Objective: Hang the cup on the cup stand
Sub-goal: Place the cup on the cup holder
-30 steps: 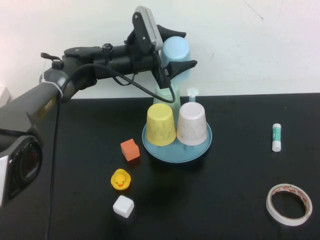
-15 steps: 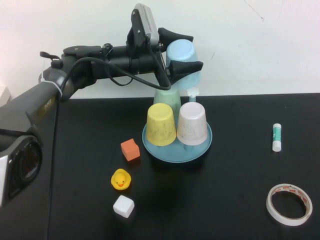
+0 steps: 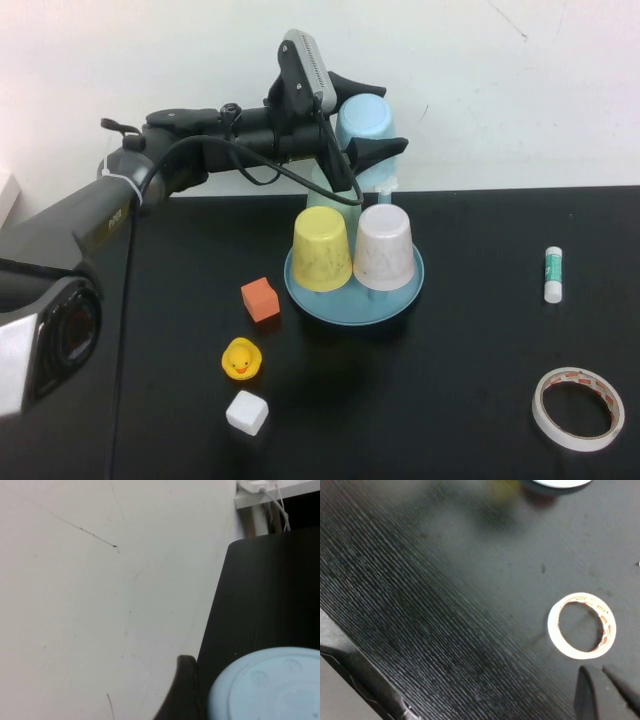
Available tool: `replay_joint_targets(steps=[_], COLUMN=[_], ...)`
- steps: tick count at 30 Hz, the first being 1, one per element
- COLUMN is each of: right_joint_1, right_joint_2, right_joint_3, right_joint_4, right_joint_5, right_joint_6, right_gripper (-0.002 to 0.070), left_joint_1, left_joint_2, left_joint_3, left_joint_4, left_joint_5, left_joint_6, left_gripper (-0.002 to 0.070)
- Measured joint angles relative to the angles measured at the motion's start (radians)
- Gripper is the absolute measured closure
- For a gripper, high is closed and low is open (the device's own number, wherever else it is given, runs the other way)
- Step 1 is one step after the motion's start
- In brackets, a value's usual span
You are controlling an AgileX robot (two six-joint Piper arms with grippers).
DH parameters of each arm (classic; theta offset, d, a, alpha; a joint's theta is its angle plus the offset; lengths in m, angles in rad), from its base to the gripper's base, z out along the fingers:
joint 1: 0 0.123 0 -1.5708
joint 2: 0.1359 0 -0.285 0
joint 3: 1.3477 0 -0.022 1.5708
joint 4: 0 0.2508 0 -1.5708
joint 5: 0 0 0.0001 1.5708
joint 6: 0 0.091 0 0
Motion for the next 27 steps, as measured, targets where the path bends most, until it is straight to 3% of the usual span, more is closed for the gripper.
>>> replay_joint_targets(steps=[4,11,20,27], right_joint_1=[0.000,0.000,0.000,0.000], right_joint_2=[0.000,0.000,0.000,0.000], right_joint_3=[0.000,0.000,0.000,0.000], right_joint_4=[0.002,0.002,0.000,0.000], right_joint_5=[0.000,0.000,0.000,-0.002], right_joint_6=[0.007,0.016,0.028,0.051], right_gripper=[0.0675,0.0675,0.0675,0.0675], left_joint_1=[0.000,0.050,0.085,0.083], left_joint_2=[0.001,0.001,0.002,0.027], left_joint_3=[0.000,-0.030,-0.162,-0.189], left_joint_4=[0.000,0.002,0.002,0.002], left_joint_5=[0.020,0.228,0.237,0.088], left_joint_6=[-0.003,-0.095,-0.129,-0.172], left_gripper=[0.0122,0.0123,0.0123,0.0123])
